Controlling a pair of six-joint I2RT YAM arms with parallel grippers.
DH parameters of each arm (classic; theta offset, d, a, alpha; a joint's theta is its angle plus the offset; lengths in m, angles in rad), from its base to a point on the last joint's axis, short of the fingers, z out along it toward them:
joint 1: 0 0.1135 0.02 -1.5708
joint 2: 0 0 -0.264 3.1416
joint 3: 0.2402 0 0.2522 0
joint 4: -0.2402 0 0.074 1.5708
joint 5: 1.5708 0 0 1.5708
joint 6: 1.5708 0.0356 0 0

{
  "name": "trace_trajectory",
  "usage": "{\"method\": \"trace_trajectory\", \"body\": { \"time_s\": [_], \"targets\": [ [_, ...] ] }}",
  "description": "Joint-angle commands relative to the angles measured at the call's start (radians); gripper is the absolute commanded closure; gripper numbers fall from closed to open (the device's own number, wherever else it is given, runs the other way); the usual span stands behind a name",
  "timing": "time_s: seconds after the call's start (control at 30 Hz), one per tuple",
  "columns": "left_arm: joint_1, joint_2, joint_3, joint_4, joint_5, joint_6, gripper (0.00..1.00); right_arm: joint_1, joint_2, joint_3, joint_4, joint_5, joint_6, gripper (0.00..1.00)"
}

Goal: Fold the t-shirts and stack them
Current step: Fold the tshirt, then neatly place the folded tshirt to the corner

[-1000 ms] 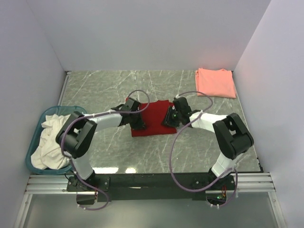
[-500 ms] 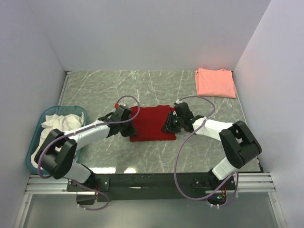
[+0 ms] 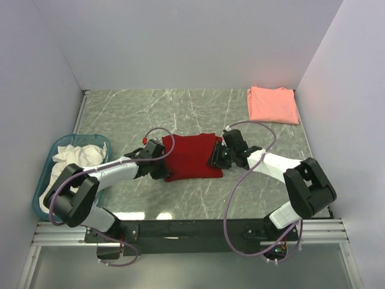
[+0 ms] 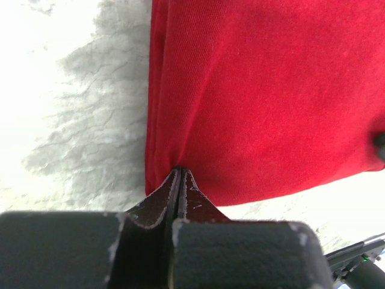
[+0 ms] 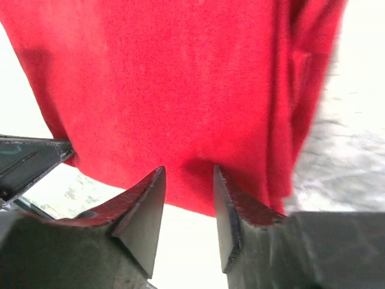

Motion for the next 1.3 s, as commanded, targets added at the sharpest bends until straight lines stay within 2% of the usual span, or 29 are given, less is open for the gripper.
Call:
{"method": "trace_trajectory", "body": {
  "time_s": [0.0, 0.2, 0.33, 0.6, 1.03, 1.27],
  "targets": [
    [0.001, -0.033, 0.052, -0.101, -0.045, 0.037, 0.98, -0.043, -0.076, 0.049, -0.063, 0.056, -0.041, 0.53],
    [0.001, -0.085, 0.112, -0.160, -0.051, 0.063, 0.96, -0.195, -0.047, 0.152, -0.096, 0.003, -0.139, 0.40],
    [0.001, -0.112, 0.138, -0.187, -0.045, 0.071, 0.96, -0.235, 0.091, 0.274, -0.132, -0.031, -0.214, 0.39],
    [0.002, -0.160, 0.192, -0.246, -0.062, 0.103, 0.95, -0.238, 0.223, 0.365, -0.159, -0.030, -0.262, 0.37],
    [0.002, -0.183, 0.180, -0.244, -0.059, 0.111, 0.94, -0.198, 0.283, 0.314, -0.097, -0.108, -0.250, 0.34],
    [0.004, -0.194, 0.172, -0.244, -0.060, 0.114, 0.95, -0.137, 0.306, 0.347, -0.179, 0.064, -0.257, 0.34]
  ]
}}
